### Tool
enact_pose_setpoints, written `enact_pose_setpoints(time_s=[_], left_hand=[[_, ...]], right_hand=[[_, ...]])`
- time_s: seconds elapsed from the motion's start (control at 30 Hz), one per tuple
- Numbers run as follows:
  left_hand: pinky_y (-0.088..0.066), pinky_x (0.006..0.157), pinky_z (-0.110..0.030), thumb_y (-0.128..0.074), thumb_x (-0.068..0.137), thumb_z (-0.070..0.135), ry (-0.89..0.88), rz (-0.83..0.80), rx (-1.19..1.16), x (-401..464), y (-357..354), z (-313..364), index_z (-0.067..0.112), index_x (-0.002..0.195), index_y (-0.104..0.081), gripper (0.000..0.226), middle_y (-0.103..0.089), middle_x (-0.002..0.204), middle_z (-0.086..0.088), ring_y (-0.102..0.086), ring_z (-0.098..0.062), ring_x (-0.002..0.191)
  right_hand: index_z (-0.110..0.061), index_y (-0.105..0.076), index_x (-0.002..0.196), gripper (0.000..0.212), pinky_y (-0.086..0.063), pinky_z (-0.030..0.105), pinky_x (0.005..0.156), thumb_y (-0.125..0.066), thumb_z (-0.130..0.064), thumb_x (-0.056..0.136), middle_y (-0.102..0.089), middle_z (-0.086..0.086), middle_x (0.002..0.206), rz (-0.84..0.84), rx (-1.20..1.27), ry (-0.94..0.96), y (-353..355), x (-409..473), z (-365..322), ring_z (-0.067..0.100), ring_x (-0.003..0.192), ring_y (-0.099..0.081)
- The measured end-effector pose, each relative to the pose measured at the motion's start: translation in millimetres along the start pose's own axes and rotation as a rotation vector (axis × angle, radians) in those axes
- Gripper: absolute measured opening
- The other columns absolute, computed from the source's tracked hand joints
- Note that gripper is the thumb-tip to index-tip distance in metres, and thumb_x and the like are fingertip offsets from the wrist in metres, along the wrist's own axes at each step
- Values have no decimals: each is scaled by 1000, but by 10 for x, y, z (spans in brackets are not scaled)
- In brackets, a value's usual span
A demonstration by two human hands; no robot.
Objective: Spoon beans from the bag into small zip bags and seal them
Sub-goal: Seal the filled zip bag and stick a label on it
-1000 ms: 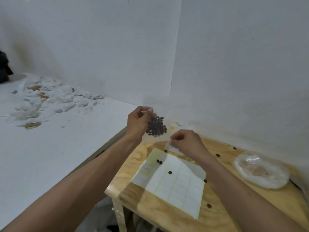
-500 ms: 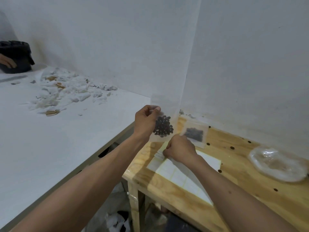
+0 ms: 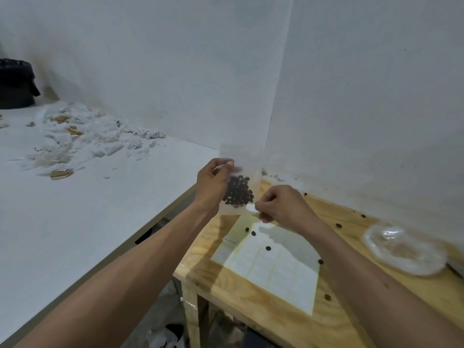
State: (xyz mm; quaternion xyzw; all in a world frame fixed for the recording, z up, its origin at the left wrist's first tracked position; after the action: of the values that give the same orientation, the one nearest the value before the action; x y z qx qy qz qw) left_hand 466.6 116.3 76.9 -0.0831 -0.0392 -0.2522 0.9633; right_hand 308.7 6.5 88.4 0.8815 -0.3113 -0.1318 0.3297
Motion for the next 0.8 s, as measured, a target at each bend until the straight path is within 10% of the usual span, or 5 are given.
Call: enact_pose_setpoints(time_s=[0.53,0.8], left_hand=[[-50,78,-28,-56,104,23,7,-320,-55,-381,-1585,180,10,110,-68,19,-76,103,-11,-78,-19,85],[-52,96,-43,-58,102,24,37,-380,-68,-518,-2040,142,9,107,-70,19,-73,107,-18,-78,-22,85]], right_hand=[[-22,-81,92,6,-57,19,66,-78,-24,88,-75,-10,75,414,182,174,1505,-91,346,8,67,-70],[-22,-77,89,9,-57,21,66,-83,-26,83,-74,-8,74,525,135,129,1820,-198,636,5,67,-70]])
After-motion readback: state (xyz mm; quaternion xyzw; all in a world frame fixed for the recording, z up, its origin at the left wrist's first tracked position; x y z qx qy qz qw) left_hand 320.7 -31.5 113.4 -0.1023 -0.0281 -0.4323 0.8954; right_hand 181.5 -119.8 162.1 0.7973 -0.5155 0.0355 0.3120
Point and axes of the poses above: each hand's wrist, its own x-axis towards the middle knuckle, its own y-axis out of the back of the hand, z = x × y, the point moved 9 cm from there along x, towards the middle knuckle
